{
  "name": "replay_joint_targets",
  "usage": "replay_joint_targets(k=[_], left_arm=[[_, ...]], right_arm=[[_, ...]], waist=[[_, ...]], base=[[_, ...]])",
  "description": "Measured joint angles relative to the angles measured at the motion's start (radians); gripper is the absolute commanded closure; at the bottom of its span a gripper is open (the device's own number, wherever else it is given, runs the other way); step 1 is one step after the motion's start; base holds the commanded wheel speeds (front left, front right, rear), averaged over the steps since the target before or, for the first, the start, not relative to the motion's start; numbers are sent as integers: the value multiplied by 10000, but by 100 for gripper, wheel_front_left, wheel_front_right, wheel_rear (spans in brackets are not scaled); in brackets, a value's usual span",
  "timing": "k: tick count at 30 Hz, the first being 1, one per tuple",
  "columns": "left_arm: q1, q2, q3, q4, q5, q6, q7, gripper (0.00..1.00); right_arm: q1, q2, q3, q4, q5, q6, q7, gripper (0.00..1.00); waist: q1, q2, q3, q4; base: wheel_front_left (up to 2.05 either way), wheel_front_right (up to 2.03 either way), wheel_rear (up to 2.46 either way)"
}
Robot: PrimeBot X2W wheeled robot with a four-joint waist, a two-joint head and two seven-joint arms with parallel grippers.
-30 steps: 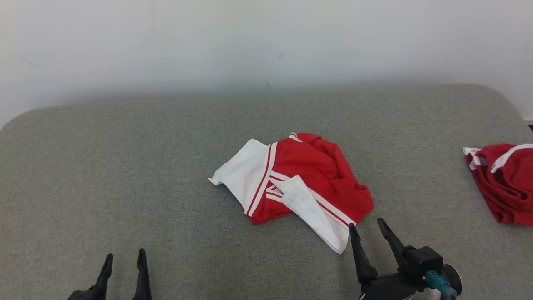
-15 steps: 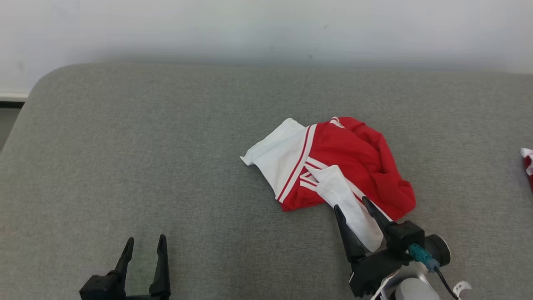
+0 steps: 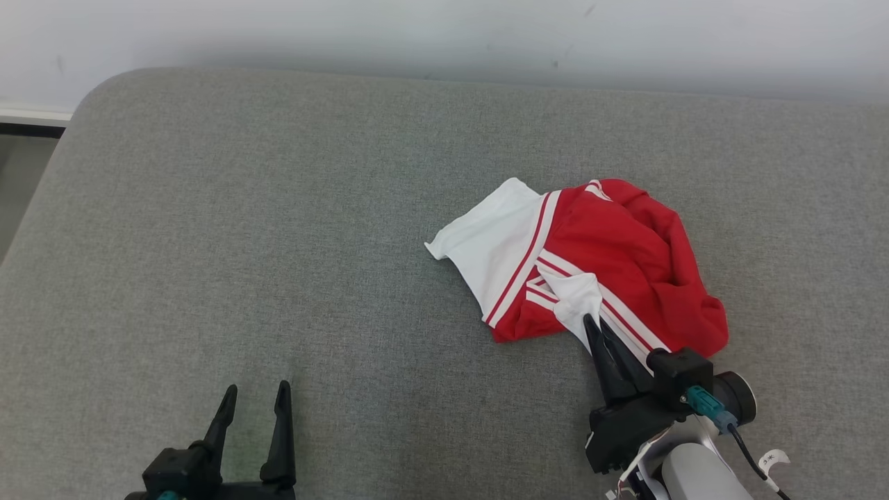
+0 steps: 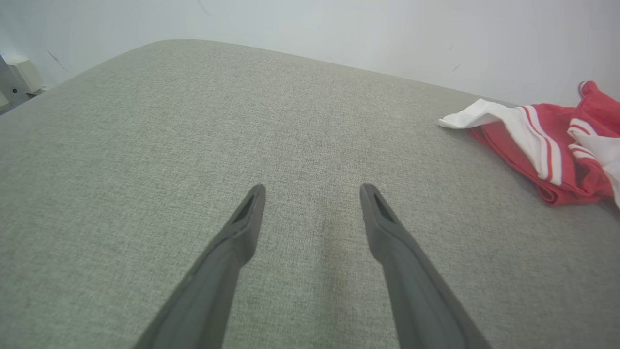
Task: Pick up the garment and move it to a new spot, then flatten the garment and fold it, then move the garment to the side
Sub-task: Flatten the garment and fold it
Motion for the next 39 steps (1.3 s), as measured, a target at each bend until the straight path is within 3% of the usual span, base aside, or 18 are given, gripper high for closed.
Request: replay_joint_targets(k=[6,11,17,25,36,37,38,39], left_arm=[[6,-2,73,40,-13,29,-2,0],[151,-2,247,125,-12,29,0,0],[169,-2,293,249,8,29,0,0],[188,-2,295,366,6,15,0,0],[219,-4,155,527,10,12,0,0],[221,-4,121,545,10,12,-2,0],[221,-2,84,560,8,10,0,0],[222,-2,67,566,8,10,0,0]], right_arm=[[-32,13,-35,-314,188,0,0,100],[-254,36,-257,-1569,550,0,-2,100],[-620,-378,-1902,-2416,897,0,0,100],[-549,-855,-4203,-1808,646,0,-2,100],[-343,-838,-4949,-1024,134,0,-2,100],[-242,-828,-5041,-790,50,0,2,84],[-149,-788,-5179,-591,-42,0,0,54],[-73,-754,-5346,-474,-132,0,2,0]], waist=[[0,0,-80,-84],[-1,0,-243,-349],[-2,0,-460,-792],[-2,-1,-759,-1154],[-2,-1,-844,-1191],[-2,-1,-854,-1168],[-2,0,-862,-1140],[-2,0,-870,-1114]], base=[[0,0,0],[0,0,0],[0,0,0],[0,0,0],[0,0,0],[0,0,0],[0,0,0],[0,0,0]])
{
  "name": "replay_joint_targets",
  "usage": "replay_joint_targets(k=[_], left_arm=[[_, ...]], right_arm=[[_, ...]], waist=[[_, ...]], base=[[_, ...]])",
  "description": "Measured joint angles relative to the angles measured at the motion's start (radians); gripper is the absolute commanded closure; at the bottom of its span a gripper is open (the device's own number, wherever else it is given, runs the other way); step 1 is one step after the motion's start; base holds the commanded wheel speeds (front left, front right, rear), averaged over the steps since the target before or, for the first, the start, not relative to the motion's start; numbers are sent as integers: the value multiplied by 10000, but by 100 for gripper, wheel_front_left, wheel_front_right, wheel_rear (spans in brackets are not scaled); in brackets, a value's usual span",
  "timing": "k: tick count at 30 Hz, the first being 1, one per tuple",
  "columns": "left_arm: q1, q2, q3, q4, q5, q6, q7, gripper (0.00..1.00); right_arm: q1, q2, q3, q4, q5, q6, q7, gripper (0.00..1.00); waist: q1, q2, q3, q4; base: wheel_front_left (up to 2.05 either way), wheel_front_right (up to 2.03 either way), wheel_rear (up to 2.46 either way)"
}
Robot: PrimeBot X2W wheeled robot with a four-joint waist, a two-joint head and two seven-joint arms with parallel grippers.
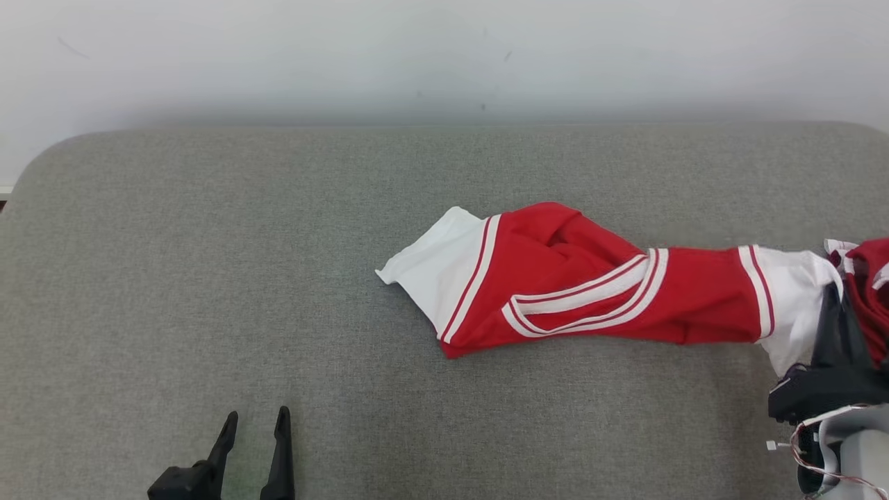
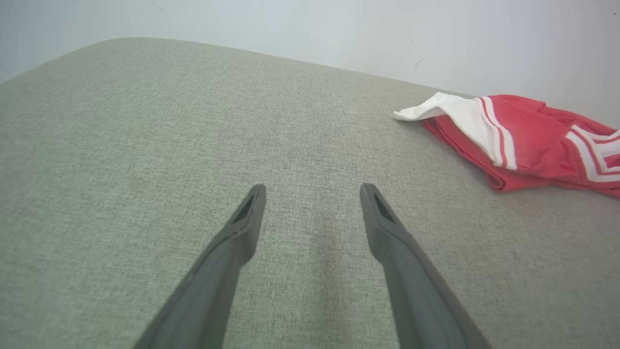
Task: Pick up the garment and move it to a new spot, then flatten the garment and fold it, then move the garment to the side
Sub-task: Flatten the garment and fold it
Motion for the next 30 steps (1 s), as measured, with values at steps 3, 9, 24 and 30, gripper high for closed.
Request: replay_joint_targets(k=[3,9,24,30], left_arm=[[25,-2,-44,-6,-8,0,0,0],[145,0,58,-23,-10,0,0,0],[61,-2,-261,-21,-332,0,0,0],[77,-2,-280,-8,-414,-13,0,0]], right_arm=[[47,138,-366,-33,-198,0,-2,0],[257,405,-750,-844,-382,0,-2,0],[-256,56,4552,-1856,456,0,-4,0],[-569,-247,6811,-631,1120,0,-2,0]], waist=[[0,-1,-7,57],[0,-1,17,26],[0,0,142,375],[0,-1,170,826]], base=[[0,0,0],[0,0,0],[0,0,0],[0,0,0]])
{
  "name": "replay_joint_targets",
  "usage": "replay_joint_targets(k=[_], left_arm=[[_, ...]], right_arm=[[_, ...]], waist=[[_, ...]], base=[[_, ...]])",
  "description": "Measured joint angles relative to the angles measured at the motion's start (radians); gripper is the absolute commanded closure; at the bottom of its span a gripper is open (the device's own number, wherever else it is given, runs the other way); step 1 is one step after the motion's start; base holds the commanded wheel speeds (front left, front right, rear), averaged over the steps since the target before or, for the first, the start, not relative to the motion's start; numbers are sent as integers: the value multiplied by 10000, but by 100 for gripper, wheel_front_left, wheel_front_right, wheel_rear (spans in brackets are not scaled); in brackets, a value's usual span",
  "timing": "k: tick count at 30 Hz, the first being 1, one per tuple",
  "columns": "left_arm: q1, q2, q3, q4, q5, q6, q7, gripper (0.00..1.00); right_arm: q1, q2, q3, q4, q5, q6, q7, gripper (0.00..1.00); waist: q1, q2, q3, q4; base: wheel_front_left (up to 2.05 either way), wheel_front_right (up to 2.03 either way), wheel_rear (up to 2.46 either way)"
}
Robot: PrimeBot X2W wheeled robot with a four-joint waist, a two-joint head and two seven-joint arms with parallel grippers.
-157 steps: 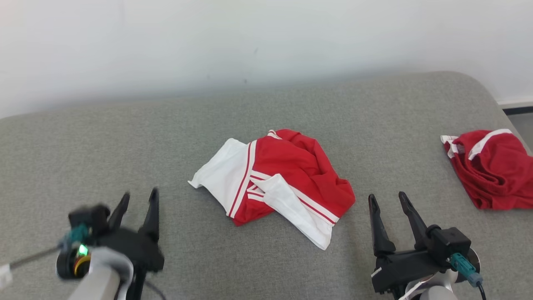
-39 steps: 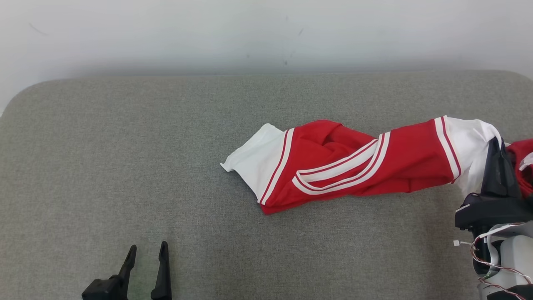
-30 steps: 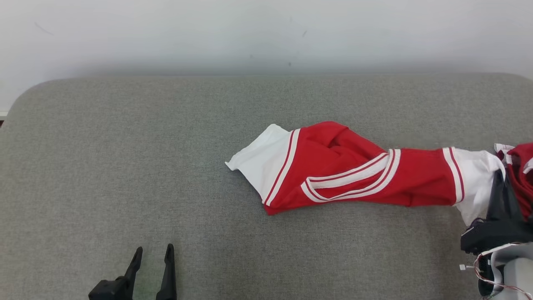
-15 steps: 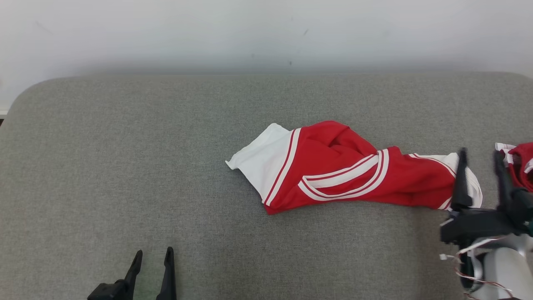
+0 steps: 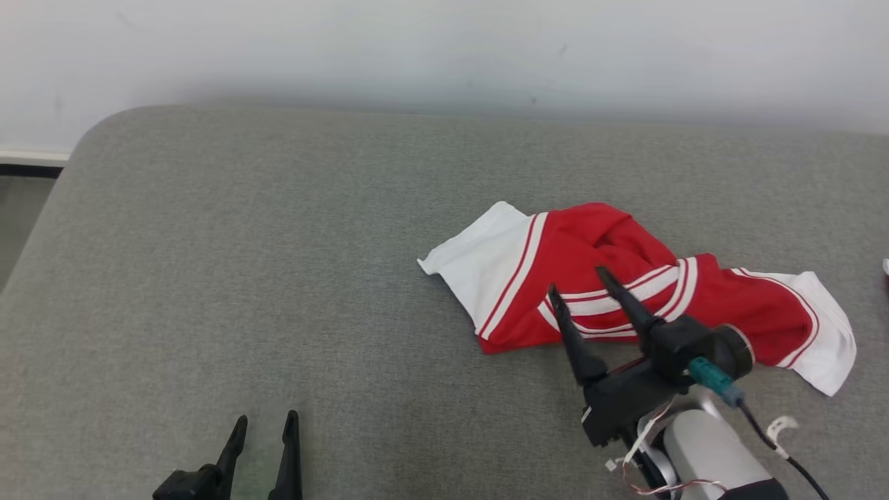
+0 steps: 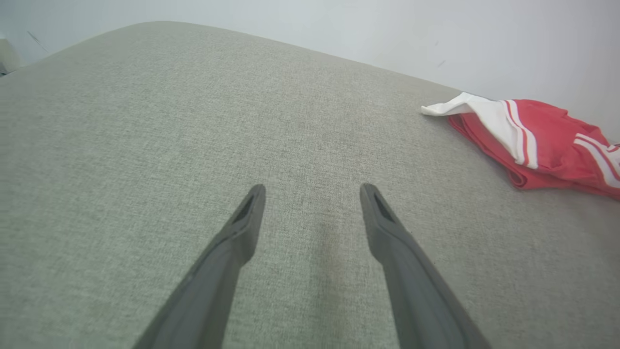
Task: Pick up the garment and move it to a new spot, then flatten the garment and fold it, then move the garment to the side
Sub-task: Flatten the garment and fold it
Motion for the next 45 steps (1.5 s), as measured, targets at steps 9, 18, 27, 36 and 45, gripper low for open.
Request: replay_joint_targets(k=[9,18,27,36,45], left_arm=[[39,2,36,-6,-92,0,-2,0],[8,2,-2,-27,-121,0,-2,0],[-129,0,10,-15,-136,0,-2,0],[-127,4,42,-63,-132,0,0,0],[-469,6,-564,-6,-104,0,-2,0]], right_arm=[[-414,-142,1045,2079,539,0,0,0],[-671,-157,972,2596,711,0,0,0],[-865,-140,1601,2995,1281,0,-2,83],[-1213,-215,1018,1664,1835,0,-2,100],[-3180,-1267,-1267,1513,564,0,0,100]], waist=[[0,0,123,546],[0,0,260,496],[0,0,276,463],[1,0,335,406],[1,0,625,574]], base=[[0,0,0],[0,0,0],[0,0,0],[0,0,0],[0,0,0]])
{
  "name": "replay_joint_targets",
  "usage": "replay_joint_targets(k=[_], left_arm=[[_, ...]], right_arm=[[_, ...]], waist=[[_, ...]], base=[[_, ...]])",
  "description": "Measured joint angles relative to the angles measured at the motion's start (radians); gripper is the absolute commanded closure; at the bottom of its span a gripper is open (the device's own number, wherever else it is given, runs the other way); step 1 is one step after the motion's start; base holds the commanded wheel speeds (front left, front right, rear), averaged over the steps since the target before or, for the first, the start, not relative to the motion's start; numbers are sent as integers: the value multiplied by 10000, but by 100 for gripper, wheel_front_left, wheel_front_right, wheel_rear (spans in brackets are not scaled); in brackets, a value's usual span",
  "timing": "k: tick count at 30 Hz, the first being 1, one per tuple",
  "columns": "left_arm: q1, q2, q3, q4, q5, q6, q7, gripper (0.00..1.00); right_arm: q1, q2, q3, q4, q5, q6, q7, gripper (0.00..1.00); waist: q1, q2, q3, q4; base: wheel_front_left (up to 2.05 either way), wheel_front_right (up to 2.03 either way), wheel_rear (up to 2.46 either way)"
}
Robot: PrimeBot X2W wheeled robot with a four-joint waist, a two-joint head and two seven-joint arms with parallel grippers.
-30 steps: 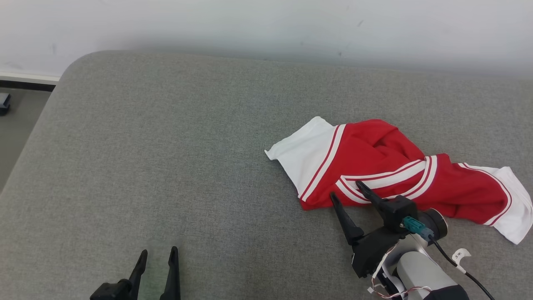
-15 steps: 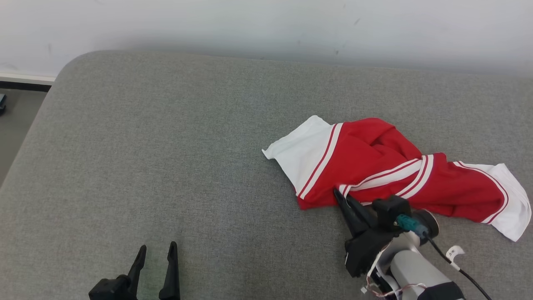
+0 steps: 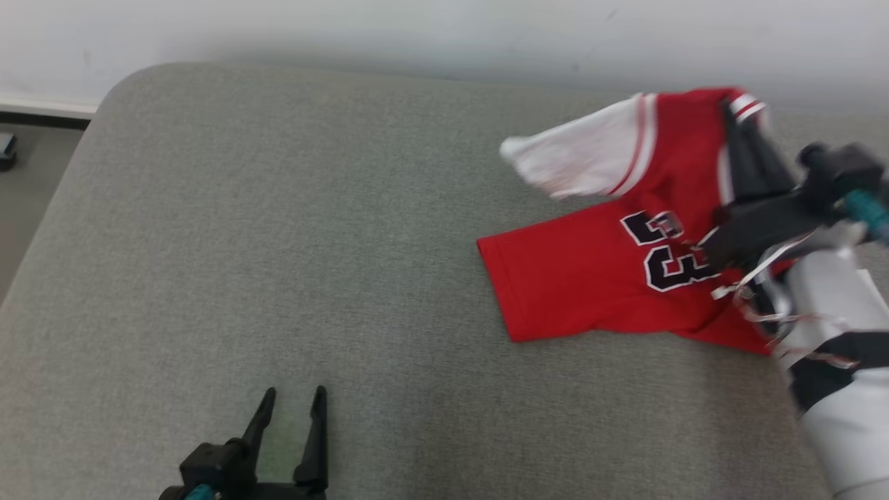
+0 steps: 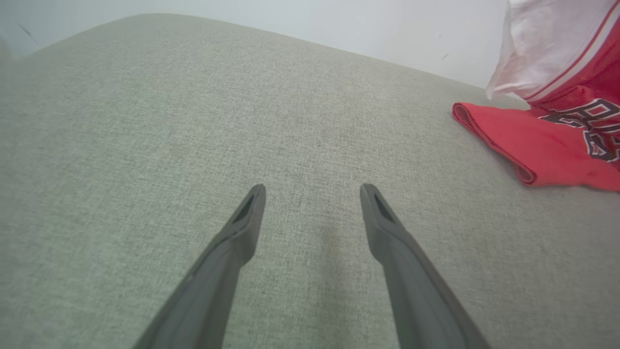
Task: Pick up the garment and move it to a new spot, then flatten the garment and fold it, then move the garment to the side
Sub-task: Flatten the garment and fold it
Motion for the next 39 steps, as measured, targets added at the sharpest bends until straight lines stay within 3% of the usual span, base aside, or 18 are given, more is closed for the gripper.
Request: replay_joint_targets(k=[9,10,11,12,17,25,31,39], left_arm=[[-529,-15,-1162,-4,-144,0,2,0],[-571,-6,-1310,0,-151,0,2,0],[-580,-6,-1350,-2,-151,0,2,0],[-601,-6,-1369,-2,-151,8,2,0],[-635,-6,-1300,0,-150,82,0,0],[-510,-8,-1064,61,-146,121,0,0],[-466,-10,-882,73,-100,77,2,0],[-200,-12,-606,140,-42,65,0,0]], right_arm=[[-1835,-970,-2828,2499,-2190,0,0,100],[-2092,-1126,-3411,3160,-2888,0,29,84],[-2156,-1164,-3707,3486,-3147,0,75,21],[-2195,-1231,-3990,3733,-3411,0,84,0],[-2567,-1409,-5206,4514,-4823,0,426,0],[-2091,-345,-5618,4650,-4964,0,65,0],[-372,709,-4750,1912,-3204,0,29,0],[3061,1327,-3670,-1396,-1498,0,25,0]], waist=[[0,0,381,703],[0,0,498,864],[0,1,556,935],[0,1,616,994],[1,1,844,1102],[0,1,687,601],[-1,0,295,-42],[-2,-1,-321,-829]], base=[[0,0,0],[0,0,0],[0,0,0],[0,0,0],[0,0,0],[0,0,0],[0,0,0],[0,0,0]])
